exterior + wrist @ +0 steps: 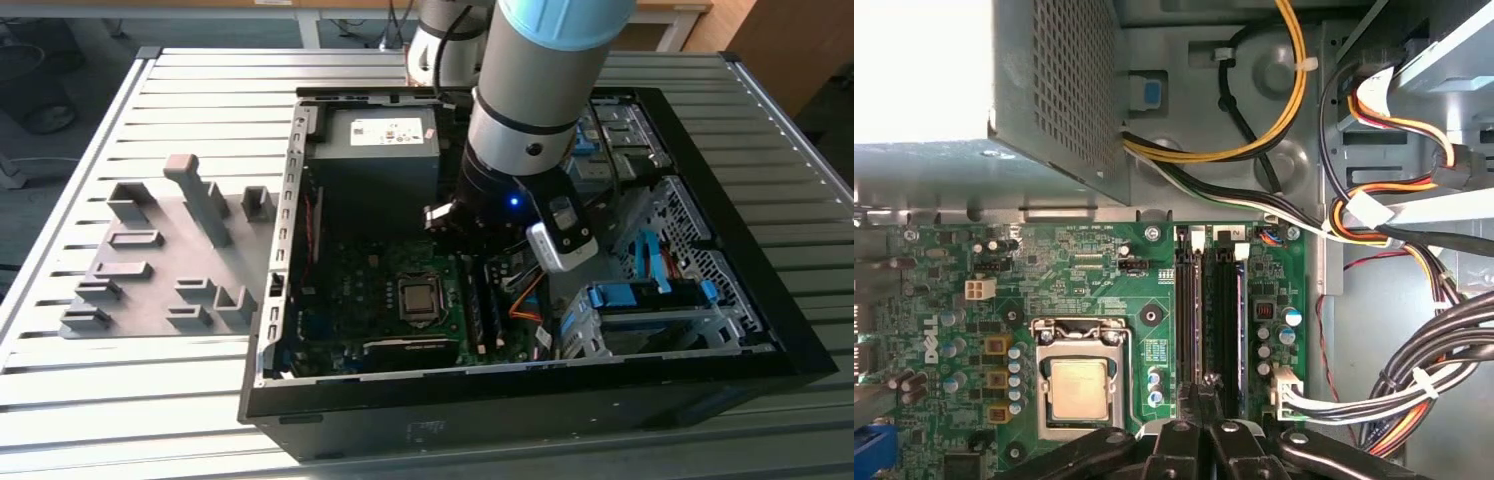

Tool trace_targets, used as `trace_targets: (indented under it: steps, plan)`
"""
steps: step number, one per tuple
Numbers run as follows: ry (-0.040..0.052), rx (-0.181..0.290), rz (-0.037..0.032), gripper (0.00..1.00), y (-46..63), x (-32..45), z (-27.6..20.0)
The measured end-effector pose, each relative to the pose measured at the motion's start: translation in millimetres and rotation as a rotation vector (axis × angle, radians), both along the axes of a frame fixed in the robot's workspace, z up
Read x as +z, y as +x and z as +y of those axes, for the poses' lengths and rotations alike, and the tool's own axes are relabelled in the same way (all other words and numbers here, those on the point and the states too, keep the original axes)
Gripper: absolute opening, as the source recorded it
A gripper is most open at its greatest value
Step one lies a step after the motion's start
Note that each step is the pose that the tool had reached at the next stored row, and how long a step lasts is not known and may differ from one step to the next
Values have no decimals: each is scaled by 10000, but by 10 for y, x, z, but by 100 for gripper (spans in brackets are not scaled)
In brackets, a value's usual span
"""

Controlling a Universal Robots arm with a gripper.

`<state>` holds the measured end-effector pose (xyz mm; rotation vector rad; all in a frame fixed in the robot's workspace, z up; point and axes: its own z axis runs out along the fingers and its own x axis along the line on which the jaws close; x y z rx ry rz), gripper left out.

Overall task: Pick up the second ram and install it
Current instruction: 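Press down the second ram until it locks into place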

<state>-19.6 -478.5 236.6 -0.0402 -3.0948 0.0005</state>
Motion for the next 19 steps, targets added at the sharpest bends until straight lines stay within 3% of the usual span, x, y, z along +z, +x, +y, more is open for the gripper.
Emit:
trace_targets:
  steps: [5,9,19]
  plan:
    - [1,2,0,11,1,-6,-21]
    - [3,11,0,11,0,-54,-38]
    - [2,156,0,11,0,-125,-40]
